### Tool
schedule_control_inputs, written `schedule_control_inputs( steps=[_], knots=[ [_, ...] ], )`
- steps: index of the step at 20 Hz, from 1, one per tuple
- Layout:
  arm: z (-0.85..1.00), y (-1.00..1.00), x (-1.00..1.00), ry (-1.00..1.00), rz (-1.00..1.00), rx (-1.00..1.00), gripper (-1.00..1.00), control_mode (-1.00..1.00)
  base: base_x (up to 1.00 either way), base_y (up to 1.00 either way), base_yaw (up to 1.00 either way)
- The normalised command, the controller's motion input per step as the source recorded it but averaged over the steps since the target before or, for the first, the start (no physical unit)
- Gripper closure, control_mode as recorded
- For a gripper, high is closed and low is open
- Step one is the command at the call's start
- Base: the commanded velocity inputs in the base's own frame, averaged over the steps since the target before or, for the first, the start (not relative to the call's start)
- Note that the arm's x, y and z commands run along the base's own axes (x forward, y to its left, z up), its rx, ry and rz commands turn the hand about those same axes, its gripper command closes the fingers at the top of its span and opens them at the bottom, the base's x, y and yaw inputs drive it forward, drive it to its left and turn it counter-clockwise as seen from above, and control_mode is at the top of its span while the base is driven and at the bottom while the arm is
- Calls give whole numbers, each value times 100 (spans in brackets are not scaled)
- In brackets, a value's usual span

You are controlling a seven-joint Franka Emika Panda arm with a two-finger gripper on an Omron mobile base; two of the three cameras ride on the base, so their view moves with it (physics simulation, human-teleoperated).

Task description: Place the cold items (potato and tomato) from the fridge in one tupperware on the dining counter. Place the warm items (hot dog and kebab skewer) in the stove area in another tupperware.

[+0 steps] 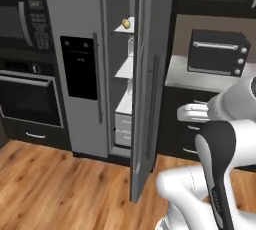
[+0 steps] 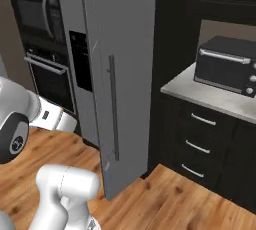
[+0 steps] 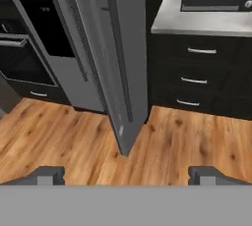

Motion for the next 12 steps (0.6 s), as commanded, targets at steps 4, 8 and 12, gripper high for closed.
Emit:
schedule_control_inputs(
  steps=[4,8,12],
  knots=[
    [0,0,0,0,0,0,-100,100,38,100,-45],
    [0,0,0,0,0,0,-100,100,21,100,-41],
    [0,0,0,0,0,0,-100,100,23,99,-42]
  ],
)
